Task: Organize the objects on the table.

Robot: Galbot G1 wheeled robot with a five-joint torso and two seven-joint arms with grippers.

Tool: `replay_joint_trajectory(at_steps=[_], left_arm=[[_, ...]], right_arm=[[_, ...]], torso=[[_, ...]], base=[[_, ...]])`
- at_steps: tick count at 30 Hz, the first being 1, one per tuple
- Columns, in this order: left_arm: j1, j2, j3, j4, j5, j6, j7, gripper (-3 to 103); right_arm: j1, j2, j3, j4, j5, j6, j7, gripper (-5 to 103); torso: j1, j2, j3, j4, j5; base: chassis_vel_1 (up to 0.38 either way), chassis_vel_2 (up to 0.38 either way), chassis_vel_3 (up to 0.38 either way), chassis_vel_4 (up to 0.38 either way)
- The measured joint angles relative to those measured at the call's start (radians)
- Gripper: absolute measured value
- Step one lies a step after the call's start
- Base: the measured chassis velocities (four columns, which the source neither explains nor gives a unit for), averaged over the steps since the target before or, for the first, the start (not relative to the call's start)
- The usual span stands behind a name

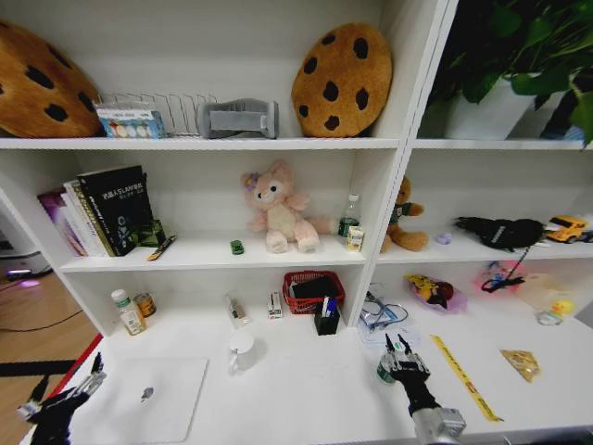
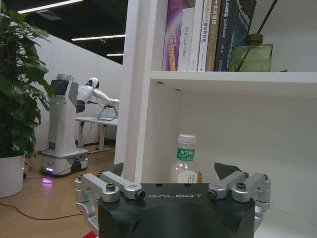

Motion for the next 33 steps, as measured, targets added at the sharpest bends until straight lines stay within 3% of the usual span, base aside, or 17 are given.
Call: replay_joint_trajectory(at_steps=[11,15,18,25,33], left_arm=[[0.017,0.003,-0.031,-0.016,-0.034,-0.02,0.005,100],[0.022,-0.001,-0.036,-0.03,-0.035,-0.027,0.01,100],[0.024,0.003,-0.037,-0.032,-0.03,-0.035,0.017,100],[0.026,0.012,-0.044,-0.03,-0.026,-0.056,0.027,100],[0.03,0.029,-0.057,-0.04,-0.048,-0.068,0.046,100]], right_arm=[[-0.252,0.069,0.02,0.202,-0.017,-0.004,0.051,31],[-0.425,0.099,0.012,0.269,-0.087,0.056,0.066,31],[-0.573,0.1,-0.009,0.262,-0.178,0.162,0.087,31],[-0.652,0.092,-0.053,0.151,-0.246,0.272,0.121,31],[-0.678,0.087,-0.065,0.074,-0.262,0.313,0.14,31]], torso=[[0.0,0.0,0.0,-0.0001,-0.0001],[0.0,0.0,0.0,-0.0002,-0.0002],[0.0,0.0,0.0,-0.0001,-0.0005],[0.0,0.0,0.0,-0.0001,0.0],[0.0,0.0,0.0,-0.0001,-0.0001]], base=[[0.0,0.0,0.0,0.0],[0.0,0.0,0.0,0.0],[0.0,0.0,0.0,0.0],[0.0,0.0,0.0,0.0],[0.0,0.0,0.0,0.0]])
